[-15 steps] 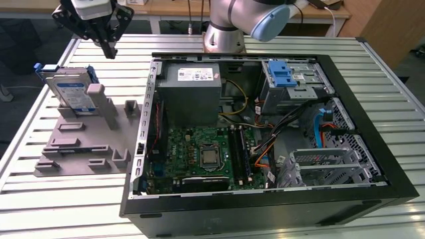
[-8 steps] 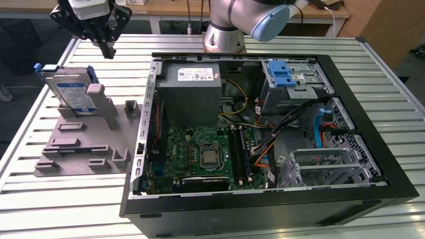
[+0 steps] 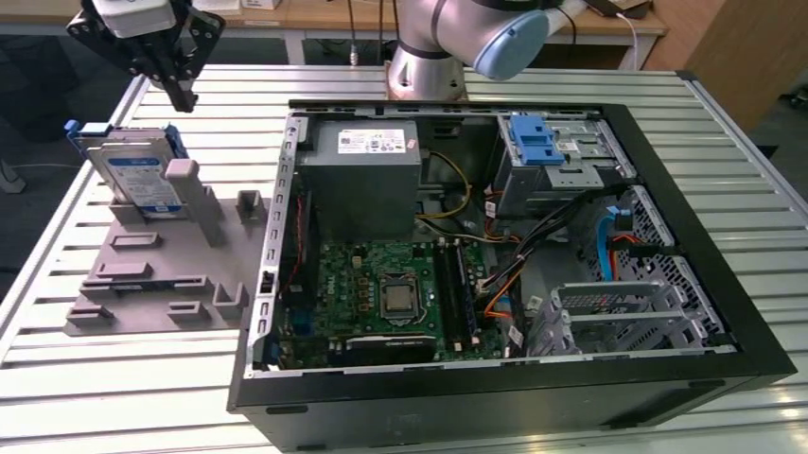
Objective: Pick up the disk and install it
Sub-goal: 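Reach for the disk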
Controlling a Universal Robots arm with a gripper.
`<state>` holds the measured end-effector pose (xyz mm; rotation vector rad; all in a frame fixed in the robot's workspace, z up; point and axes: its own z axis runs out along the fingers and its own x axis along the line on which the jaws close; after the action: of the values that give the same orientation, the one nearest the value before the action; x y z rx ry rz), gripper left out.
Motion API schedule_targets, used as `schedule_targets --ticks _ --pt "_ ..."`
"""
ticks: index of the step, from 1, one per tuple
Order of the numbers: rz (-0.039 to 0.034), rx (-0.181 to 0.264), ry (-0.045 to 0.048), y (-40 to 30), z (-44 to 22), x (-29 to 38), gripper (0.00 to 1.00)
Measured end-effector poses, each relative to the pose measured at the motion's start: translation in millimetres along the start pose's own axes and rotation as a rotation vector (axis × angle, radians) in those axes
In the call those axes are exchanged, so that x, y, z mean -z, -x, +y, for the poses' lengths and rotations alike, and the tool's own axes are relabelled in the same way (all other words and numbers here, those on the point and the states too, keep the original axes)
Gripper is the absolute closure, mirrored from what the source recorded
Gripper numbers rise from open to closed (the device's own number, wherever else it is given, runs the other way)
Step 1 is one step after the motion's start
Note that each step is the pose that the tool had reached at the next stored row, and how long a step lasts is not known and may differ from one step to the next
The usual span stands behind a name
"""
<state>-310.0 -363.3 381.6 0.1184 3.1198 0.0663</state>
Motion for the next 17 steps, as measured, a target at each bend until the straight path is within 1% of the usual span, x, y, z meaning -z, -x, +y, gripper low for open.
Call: schedule_targets --ticks 8,13,17 --pt "-0.0001 0.000 -0.0037 -21.4 -0.4 -1.8 0.89" --pt "0.0008 0.000 -0.0060 -33.6 -0.8 -3.0 0.89" --pt "0.0005 0.000 -0.0122 -45.8 3.6 -4.6 0.89"
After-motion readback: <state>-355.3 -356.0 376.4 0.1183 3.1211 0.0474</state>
